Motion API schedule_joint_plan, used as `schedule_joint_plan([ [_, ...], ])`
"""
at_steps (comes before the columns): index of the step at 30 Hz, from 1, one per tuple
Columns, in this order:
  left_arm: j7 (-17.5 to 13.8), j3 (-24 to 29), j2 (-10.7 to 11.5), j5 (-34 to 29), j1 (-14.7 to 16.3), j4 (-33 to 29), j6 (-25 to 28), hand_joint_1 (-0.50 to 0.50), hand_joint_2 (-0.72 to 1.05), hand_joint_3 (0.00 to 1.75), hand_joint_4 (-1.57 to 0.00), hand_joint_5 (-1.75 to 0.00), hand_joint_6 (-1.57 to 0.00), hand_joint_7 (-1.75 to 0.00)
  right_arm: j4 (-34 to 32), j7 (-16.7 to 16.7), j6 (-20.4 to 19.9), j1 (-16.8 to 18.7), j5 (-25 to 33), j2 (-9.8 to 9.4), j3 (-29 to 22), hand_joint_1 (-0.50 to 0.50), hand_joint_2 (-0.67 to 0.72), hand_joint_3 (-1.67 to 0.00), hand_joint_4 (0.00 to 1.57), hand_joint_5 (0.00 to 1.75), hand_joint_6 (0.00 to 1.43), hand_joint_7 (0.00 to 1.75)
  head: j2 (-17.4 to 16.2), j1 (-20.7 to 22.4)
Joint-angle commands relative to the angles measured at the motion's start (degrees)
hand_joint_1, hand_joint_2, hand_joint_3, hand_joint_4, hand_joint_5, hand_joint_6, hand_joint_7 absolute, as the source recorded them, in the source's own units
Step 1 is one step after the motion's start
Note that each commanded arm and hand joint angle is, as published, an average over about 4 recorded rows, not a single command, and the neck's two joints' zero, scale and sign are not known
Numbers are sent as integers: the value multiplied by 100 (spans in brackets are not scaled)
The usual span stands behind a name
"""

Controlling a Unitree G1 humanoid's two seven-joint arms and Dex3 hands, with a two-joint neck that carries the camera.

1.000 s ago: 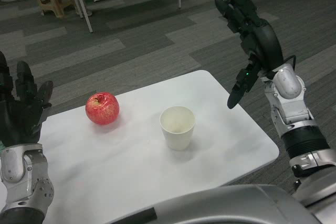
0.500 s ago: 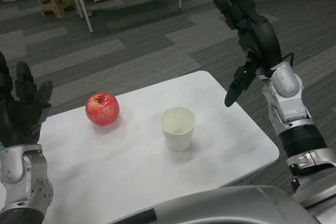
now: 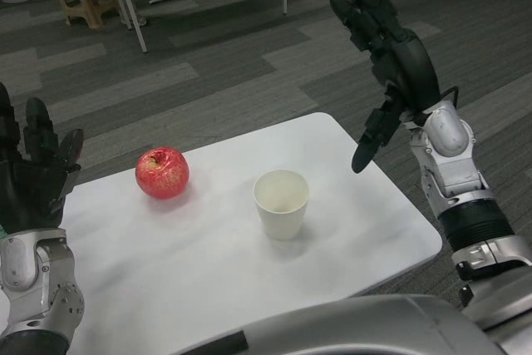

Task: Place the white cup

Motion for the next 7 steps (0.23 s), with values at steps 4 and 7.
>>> schedule_joint_plan([
  [4, 3, 43, 48, -18, -70, -39, -3, -50, 105, 2, 0, 0, 0, -7, 8, -40, -11, -115, 28, 97, 61, -42, 41, 0, 0, 0, 0, 0, -7, -17],
  [7, 3, 43, 48, -18, -70, -40, 3, -50, 105, 6, 0, 0, 0, -7, 23, -40, -16, -113, 28, 108, 75, -42, 41, 0, 0, 0, 0, 0, -5, -18],
])
